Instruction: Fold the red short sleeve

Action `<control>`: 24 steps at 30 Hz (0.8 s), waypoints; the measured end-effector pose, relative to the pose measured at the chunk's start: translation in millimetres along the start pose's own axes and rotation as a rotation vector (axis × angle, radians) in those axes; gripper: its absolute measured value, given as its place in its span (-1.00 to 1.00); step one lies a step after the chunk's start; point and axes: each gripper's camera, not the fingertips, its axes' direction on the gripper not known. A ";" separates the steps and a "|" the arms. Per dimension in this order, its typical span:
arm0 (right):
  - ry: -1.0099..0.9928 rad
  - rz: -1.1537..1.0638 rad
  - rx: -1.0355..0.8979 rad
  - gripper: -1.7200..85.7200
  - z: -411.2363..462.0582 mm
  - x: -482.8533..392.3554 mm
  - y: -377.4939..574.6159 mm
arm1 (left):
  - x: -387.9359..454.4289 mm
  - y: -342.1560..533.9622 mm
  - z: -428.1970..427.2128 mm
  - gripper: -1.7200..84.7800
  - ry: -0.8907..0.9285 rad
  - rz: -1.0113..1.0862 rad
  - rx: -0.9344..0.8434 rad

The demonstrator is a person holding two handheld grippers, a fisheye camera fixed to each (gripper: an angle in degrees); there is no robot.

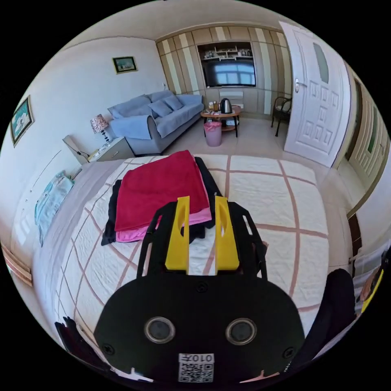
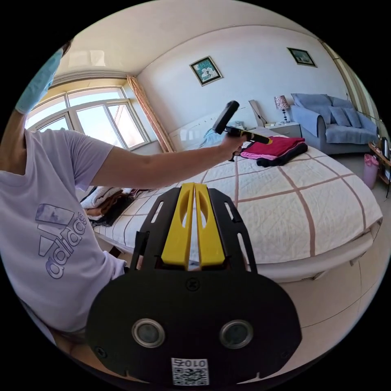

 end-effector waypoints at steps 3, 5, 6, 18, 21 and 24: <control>0.010 0.015 0.035 -0.91 -20.1 14.1 14.0 | 2.9 -26.5 57.3 -0.79 0.020 -0.023 -0.096; 0.023 0.026 0.037 -0.91 -28.0 21.7 21.9 | 2.4 -35.5 84.1 -0.79 0.044 -0.037 -0.172; 0.027 0.028 0.036 -0.91 -31.9 25.4 26.2 | 2.5 -37.5 95.6 -0.80 0.040 -0.044 -0.189; 0.047 0.043 0.051 -0.90 -55.0 29.2 50.4 | -92.5 -13.0 96.3 -0.92 0.390 -0.530 0.060; 0.060 0.041 0.035 -0.90 -58.7 20.6 48.7 | -108.7 -33.0 44.0 -0.92 0.334 -0.464 0.095; 0.070 0.021 0.035 -0.90 -61.9 6.2 43.5 | -113.0 -48.1 -27.6 -0.93 0.381 -0.338 0.088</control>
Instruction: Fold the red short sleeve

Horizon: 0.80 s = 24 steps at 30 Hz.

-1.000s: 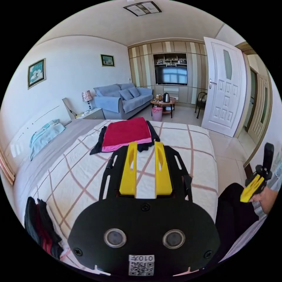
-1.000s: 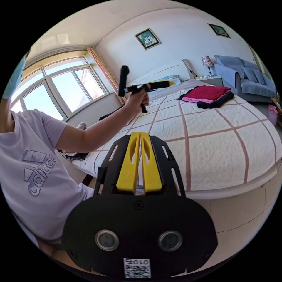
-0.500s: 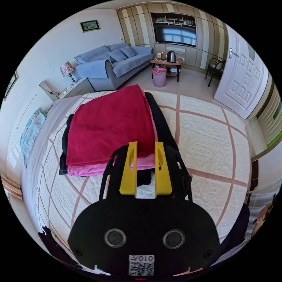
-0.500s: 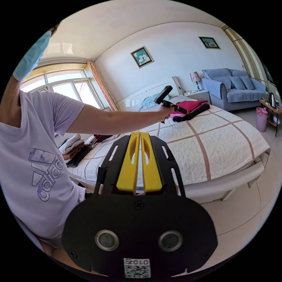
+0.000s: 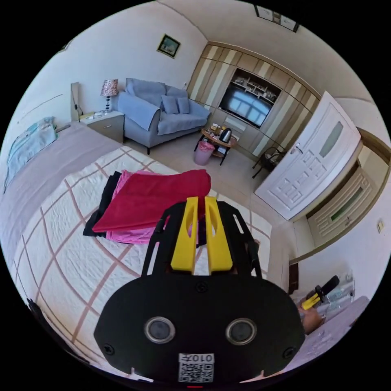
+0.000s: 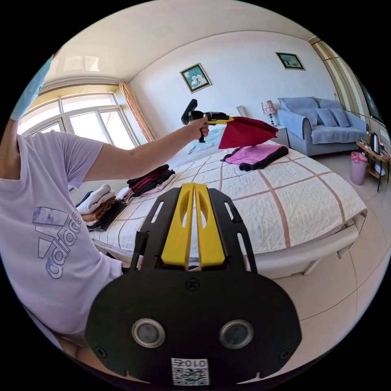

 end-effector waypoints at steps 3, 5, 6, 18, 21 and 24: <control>0.004 -0.027 0.016 -0.89 -3.1 -17.4 -4.6 | 50.1 17.9 -70.3 -0.92 -0.005 0.194 -0.152; 0.014 -0.022 0.010 -0.89 -1.4 -25.8 -6.5 | 83.4 57.5 -100.2 -0.93 -0.116 0.323 -0.284; 0.022 -0.015 0.001 -0.88 1.8 -30.1 -6.6 | 98.4 94.2 -112.9 -0.93 -0.173 0.380 -0.364; 0.000 0.100 -0.289 -0.76 102.0 -41.9 15.4 | 59.9 377.6 -161.0 -0.96 0.196 -0.010 -0.265; -0.024 0.139 -0.322 -0.78 108.2 -39.9 15.4 | 55.1 379.5 -182.7 -0.96 0.162 0.041 -0.183; -0.009 0.121 -0.324 -0.77 107.1 -42.0 12.2 | 48.7 368.5 -191.9 -0.96 0.280 0.045 -0.153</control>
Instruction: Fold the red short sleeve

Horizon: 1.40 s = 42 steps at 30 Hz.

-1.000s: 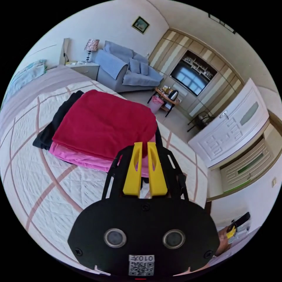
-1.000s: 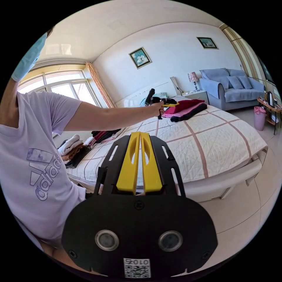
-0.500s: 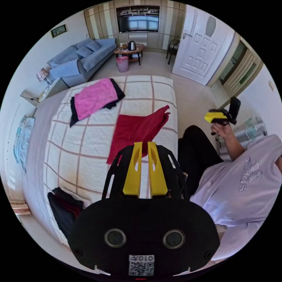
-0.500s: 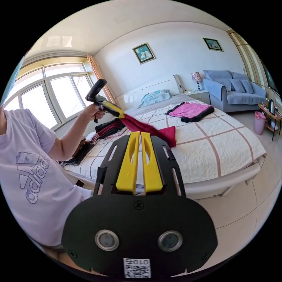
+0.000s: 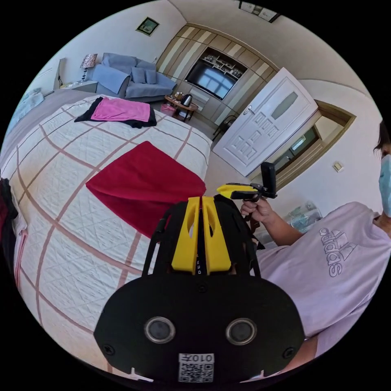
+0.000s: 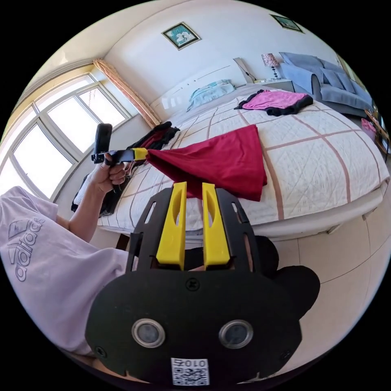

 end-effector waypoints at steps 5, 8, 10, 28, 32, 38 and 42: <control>0.087 -0.002 -0.122 -0.66 20.4 0.3 -6.4 | -4.3 -10.8 -18.8 -0.96 0.148 -0.023 0.138; 0.041 0.080 -0.100 -0.65 29.2 13.6 -6.8 | 2.5 -8.2 -23.2 -0.96 0.189 -0.017 0.176; 0.000 0.139 -0.063 -0.64 31.3 30.3 -9.6 | 8.6 -2.6 -26.1 -0.96 0.198 -0.019 0.182; -0.166 0.232 -0.091 -0.74 51.9 74.2 -31.4 | -3.9 193.0 -59.0 -0.90 -0.149 -0.403 0.119; -0.202 0.236 -0.103 -0.76 59.1 67.8 -35.4 | 61.4 166.7 -41.1 -0.86 -0.389 -0.108 -0.017; -0.145 0.181 -0.055 -0.76 51.9 52.7 -47.9 | 147.8 116.0 33.7 -0.83 -0.461 0.260 -0.038; -0.134 0.099 -0.070 -0.75 52.5 40.5 -58.0 | 149.4 87.0 101.8 -0.84 -0.437 0.260 -0.179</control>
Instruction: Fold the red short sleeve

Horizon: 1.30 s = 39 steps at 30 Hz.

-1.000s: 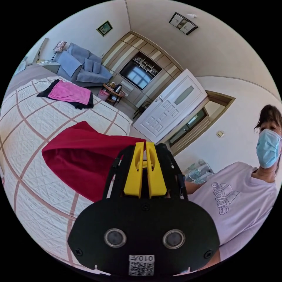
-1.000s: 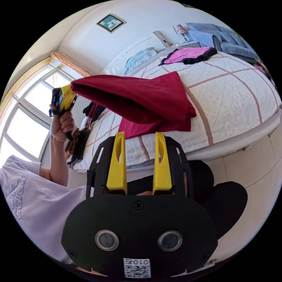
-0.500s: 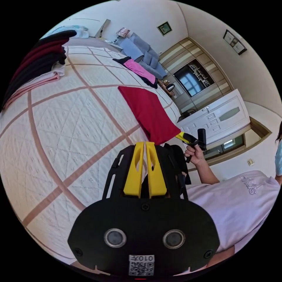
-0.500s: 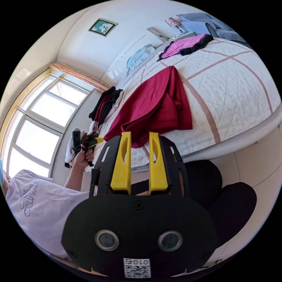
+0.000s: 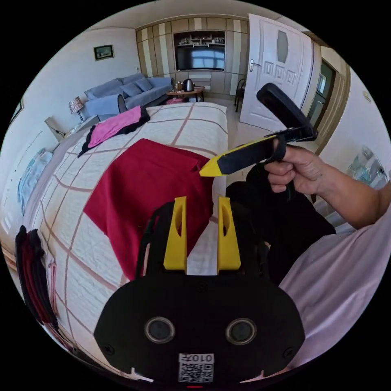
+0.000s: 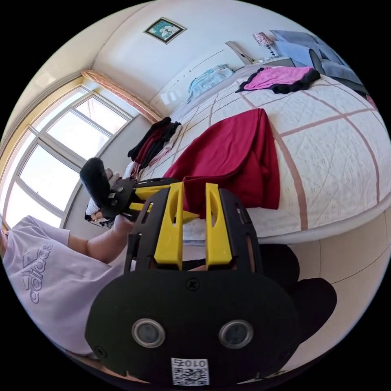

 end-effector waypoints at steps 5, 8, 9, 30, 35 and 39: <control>0.112 -0.041 0.017 -0.74 -11.1 -16.4 3.4 | -11.3 -12.2 -8.7 -0.92 0.021 -0.088 0.066; 0.228 -0.024 0.032 -0.69 -12.0 -18.0 8.1 | -49.7 -18.0 -52.5 -0.93 0.074 -0.126 0.146; 0.272 -0.025 0.024 -0.67 -7.5 -19.9 7.1 | -81.0 -13.1 -75.7 -0.92 0.089 -0.217 0.215; 0.096 -0.149 -0.005 -0.86 -6.1 -142.8 -10.7 | 82.0 57.9 -122.5 -0.76 -0.167 0.035 0.204; 0.147 -0.410 0.031 -0.86 -3.9 -205.7 -5.8 | 94.9 56.6 -149.9 -0.84 -0.422 -0.035 0.254; 0.134 -0.307 0.083 -0.79 -5.9 -171.6 7.4 | 47.1 85.9 -195.0 -0.89 -0.219 -0.135 0.278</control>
